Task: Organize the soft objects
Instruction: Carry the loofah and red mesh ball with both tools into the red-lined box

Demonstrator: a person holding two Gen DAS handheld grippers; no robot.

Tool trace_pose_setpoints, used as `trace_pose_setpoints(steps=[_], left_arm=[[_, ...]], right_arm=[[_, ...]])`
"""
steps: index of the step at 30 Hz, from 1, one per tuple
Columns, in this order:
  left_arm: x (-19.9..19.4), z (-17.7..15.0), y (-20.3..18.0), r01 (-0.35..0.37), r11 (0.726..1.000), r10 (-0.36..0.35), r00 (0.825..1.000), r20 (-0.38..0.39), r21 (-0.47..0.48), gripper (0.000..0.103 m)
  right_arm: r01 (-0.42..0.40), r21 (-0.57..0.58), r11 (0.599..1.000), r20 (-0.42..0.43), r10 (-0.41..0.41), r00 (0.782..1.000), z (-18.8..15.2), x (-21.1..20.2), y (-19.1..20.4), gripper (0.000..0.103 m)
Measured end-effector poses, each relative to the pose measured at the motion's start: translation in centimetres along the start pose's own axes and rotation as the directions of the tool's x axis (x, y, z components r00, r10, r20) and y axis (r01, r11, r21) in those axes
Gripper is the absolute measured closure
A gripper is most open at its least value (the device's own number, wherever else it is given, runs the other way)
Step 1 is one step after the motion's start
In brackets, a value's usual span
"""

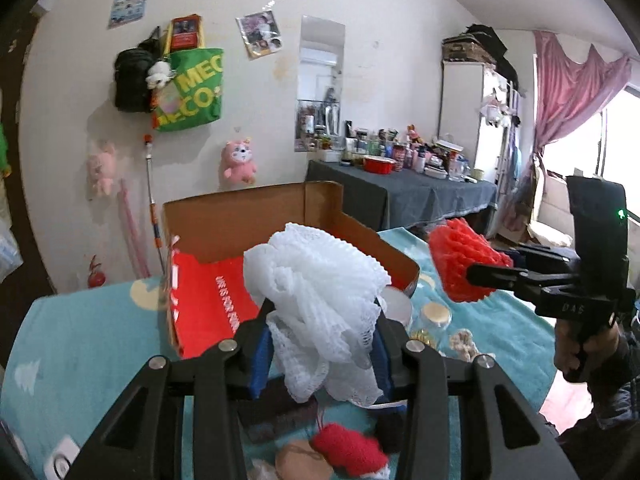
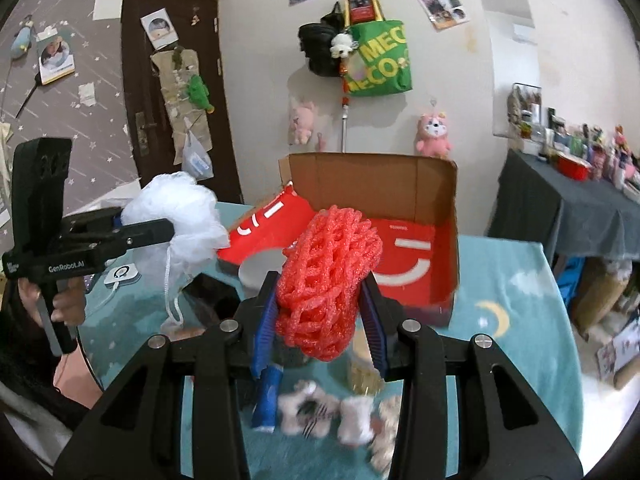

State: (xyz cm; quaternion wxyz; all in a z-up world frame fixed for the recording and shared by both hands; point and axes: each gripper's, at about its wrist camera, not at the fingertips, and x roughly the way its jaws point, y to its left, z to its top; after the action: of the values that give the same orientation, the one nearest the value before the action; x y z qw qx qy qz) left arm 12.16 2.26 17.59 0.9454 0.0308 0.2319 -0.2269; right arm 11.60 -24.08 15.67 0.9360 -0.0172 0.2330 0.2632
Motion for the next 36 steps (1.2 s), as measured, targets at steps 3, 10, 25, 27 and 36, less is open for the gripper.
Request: trace_pose_setpoints(steps=[3, 10, 25, 27, 36], left_arm=[[1.3, 1.8, 0.8, 0.019, 1.000, -0.018, 1.000, -0.024, 0.010, 0.060], [5.5, 5.4, 2.4, 0.032, 0.999, -0.028, 0.996, -0.080, 0.043, 0.059], [21.6, 7.6, 7.1, -0.048, 0.999, 0.053, 0.959, -0.278, 0.025, 0.059], [23.2, 7.6, 7.7, -0.057, 0.998, 0.059, 0.957, -0.285, 0.015, 0.058], [29.3, 6.4, 11.2, -0.094, 0.992, 0.057, 0.933, -0.356, -0.089, 0.057]], right_arm=[[-0.016, -0.038, 0.999, -0.018, 0.016, 1.000, 2.0, 1.2, -0.3, 0.066], [-0.032, -0.107, 0.994, -0.094, 0.022, 0.995, 7.0, 6.1, -1.5, 0.066], [0.011, -0.084, 0.996, -0.365, -0.041, 0.930, 11.1, 24.6, -7.3, 0.066], [0.028, -0.054, 0.998, -0.407, -0.047, 0.912, 11.0, 27.1, -8.4, 0.066], [0.102, 0.038, 0.994, -0.517, -0.067, 0.853, 10.0, 34.3, -11.5, 0.066]])
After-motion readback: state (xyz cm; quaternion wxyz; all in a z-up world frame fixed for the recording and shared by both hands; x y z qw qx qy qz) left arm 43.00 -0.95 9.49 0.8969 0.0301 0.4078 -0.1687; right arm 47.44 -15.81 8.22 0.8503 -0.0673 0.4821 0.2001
